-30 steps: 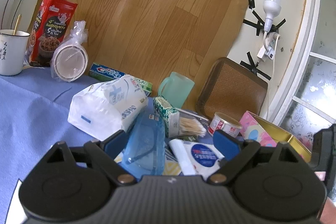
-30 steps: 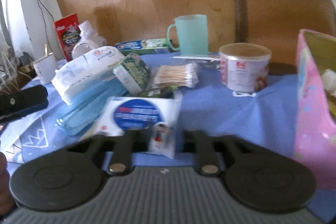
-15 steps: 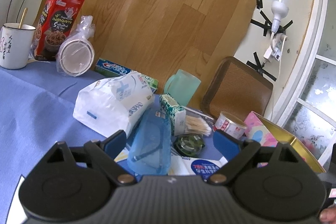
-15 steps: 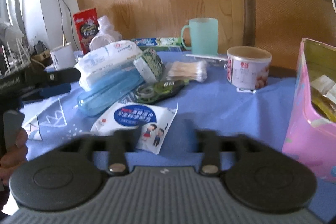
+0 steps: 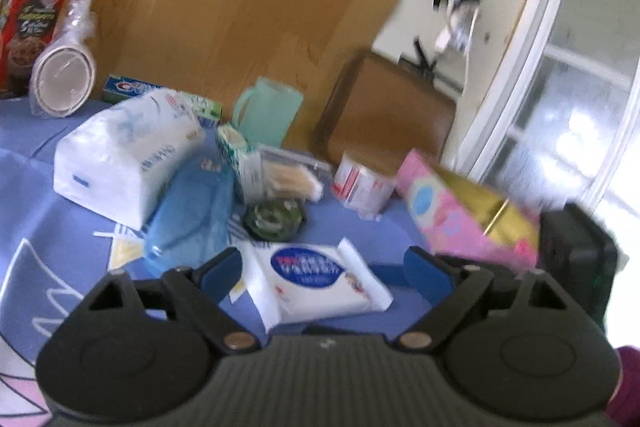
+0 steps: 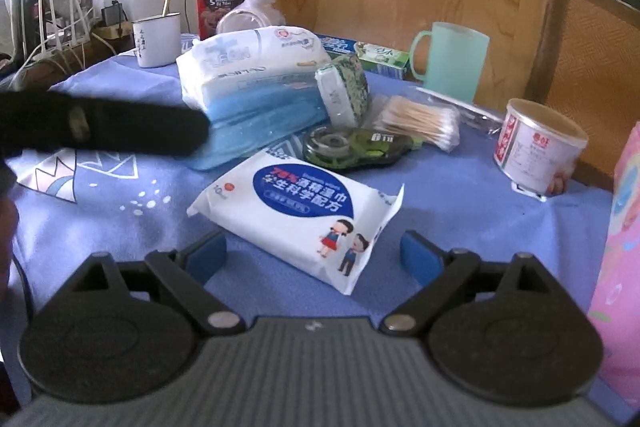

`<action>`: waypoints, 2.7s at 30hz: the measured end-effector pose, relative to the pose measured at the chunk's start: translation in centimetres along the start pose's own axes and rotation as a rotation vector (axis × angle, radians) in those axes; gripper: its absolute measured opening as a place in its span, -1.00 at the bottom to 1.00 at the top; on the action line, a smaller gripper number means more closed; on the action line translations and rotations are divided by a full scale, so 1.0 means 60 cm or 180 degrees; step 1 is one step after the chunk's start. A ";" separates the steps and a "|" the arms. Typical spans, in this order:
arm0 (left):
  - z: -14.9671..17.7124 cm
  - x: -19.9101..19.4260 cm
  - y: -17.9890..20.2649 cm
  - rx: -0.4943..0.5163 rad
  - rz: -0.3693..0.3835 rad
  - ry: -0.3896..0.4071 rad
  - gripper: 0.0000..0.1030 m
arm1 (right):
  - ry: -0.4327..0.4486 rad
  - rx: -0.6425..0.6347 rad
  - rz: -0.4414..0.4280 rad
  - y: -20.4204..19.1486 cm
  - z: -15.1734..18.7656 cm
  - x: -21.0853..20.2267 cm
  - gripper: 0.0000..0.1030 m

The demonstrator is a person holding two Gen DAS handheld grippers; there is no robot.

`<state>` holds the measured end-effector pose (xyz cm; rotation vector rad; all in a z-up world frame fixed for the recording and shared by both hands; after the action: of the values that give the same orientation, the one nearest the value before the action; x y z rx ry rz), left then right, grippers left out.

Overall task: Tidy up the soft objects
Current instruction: 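Grasp the wet-wipes pack with the left gripper and lift it, then lower the wipes pack into the pink tin box and open the left gripper, then reach the right gripper toward the green-patterned tissue pack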

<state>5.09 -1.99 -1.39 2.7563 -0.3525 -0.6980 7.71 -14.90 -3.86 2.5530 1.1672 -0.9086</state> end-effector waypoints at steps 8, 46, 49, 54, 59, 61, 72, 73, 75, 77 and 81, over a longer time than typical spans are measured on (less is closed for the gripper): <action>0.005 0.078 -0.006 -0.0120 -0.0452 -0.0486 0.68 | 0.0057 0.0011 -0.0038 -0.004 0.003 -0.006 0.63; -0.025 0.115 0.273 0.0775 0.0378 -0.0360 0.63 | 0.1394 0.1028 0.2478 0.299 0.083 -0.336 0.32; -0.017 0.088 0.209 0.0671 0.0153 -0.0316 0.63 | 0.1476 0.0873 0.2223 0.255 0.058 -0.323 0.32; -0.019 0.037 0.093 0.0442 -0.0320 -0.0155 0.63 | 0.1435 0.0632 0.1642 0.189 0.009 -0.266 0.32; -0.026 -0.005 -0.010 0.0239 -0.0788 0.0052 0.63 | 0.1159 0.0449 0.1014 0.124 -0.032 -0.175 0.31; -0.025 -0.012 -0.044 0.0104 -0.0929 0.0116 0.63 | 0.1045 0.0430 0.0778 0.104 -0.049 -0.136 0.26; -0.023 -0.052 -0.121 -0.0629 -0.0959 0.0634 0.68 | 0.0460 0.0361 0.0162 0.061 -0.189 0.089 0.00; -0.024 -0.050 -0.119 -0.0616 -0.0942 0.0636 0.68 | 0.0377 0.0360 0.0165 0.058 -0.192 0.110 0.00; -0.024 -0.050 -0.116 -0.0569 -0.0934 0.0649 0.68 | 0.0258 0.0354 0.0297 0.068 -0.190 0.137 -0.04; -0.024 -0.051 -0.112 -0.0514 -0.0920 0.0676 0.74 | 0.0284 0.0449 0.0425 0.086 -0.189 0.145 -0.58; -0.021 -0.053 -0.108 -0.0489 -0.0906 0.0699 0.76 | 0.0482 0.0918 0.0332 0.118 -0.182 0.098 -0.57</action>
<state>4.08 5.28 -1.06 2.7241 0.1371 -0.4548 20.81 -11.57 0.69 2.9278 0.9905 -0.9329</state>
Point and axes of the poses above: each gripper's, at about its wrist camera, not at the fingertips, and x roughly the way its jaws point, y to its right, z to its underside, the point moved 7 cm from there along x, roughly the way its jaws point, and after that the axes turned 4 degrees about -z, right-handed, at the moved point
